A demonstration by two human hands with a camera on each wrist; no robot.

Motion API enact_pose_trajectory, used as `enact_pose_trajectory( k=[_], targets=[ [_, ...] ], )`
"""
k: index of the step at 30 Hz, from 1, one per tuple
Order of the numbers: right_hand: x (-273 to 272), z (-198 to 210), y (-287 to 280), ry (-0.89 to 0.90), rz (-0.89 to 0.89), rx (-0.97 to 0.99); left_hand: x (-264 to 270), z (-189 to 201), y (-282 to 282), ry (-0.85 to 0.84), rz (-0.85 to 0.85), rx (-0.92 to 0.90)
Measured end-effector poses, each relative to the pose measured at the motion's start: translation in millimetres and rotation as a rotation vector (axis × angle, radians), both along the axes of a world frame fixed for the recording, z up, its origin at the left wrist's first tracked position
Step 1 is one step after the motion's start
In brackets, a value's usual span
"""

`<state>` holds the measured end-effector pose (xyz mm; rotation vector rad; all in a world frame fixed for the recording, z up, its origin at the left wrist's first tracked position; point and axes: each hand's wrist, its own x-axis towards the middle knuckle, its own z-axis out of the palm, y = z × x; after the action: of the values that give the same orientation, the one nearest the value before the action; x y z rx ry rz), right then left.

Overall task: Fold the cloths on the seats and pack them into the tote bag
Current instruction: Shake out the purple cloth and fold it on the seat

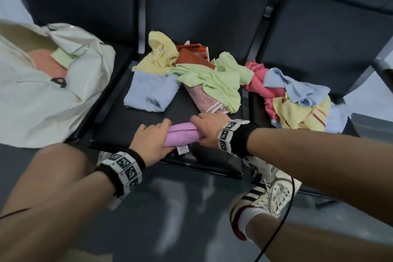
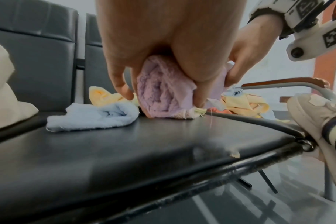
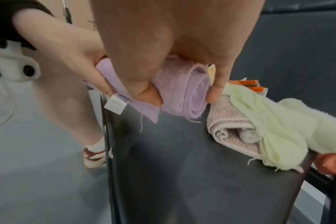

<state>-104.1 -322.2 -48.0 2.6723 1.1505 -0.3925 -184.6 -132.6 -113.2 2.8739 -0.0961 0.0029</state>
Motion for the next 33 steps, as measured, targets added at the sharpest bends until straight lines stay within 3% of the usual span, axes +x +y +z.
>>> enact_pose_trajectory(
  k=[5,9,16,23,33],
  targets=[
    [6.8,37.0,14.6,-0.064,0.009,0.146,-7.5,38.3,19.6,-0.21,0.032,0.203],
    [10.5,64.6,33.7,-0.123,0.012,0.235,-8.2,71.8,41.1,-0.264,0.029,0.224],
    [17.1,104.0,65.9,-0.133,-0.013,0.466,-14.3,121.5,84.8,-0.288,0.155,0.011],
    [21.9,127.5,111.4,-0.148,0.051,0.557,-18.3,142.0,127.6,-0.255,0.359,-0.089],
    [36.0,122.6,193.9,-0.159,0.115,0.45,-14.4,145.6,205.7,-0.167,0.757,-0.409]
  ],
)
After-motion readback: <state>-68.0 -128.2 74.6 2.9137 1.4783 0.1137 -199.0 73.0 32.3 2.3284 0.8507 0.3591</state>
